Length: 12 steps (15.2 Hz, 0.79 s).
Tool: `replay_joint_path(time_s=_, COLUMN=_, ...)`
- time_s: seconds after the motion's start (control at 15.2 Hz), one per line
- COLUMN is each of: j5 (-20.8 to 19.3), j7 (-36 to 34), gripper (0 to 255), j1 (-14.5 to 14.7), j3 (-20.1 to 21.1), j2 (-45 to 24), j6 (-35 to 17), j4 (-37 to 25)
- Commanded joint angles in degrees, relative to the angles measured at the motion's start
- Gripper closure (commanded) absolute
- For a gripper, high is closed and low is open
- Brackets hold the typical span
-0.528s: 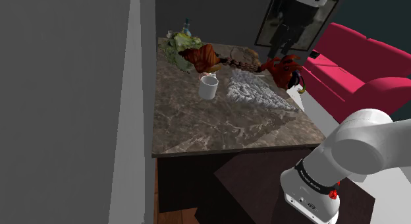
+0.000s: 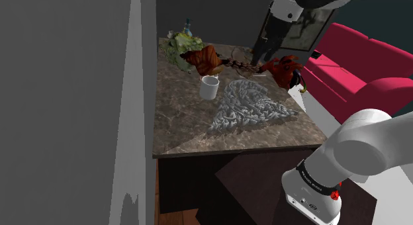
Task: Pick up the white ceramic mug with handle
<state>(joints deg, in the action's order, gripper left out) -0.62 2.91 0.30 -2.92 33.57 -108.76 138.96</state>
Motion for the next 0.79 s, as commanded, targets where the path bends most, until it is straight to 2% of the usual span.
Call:
replay_joint_path(time_s=0.0, j5=0.0, j7=0.3, gripper=0, j1=0.3, j3=0.0, j2=-4.2, j6=-4.6, j4=0.1)
replay_joint_path(time_s=0.73, j5=0.6, j7=1.7, gripper=0, j1=1.6, j3=0.2, j2=-27.1, j6=-22.8, j4=-6.0)
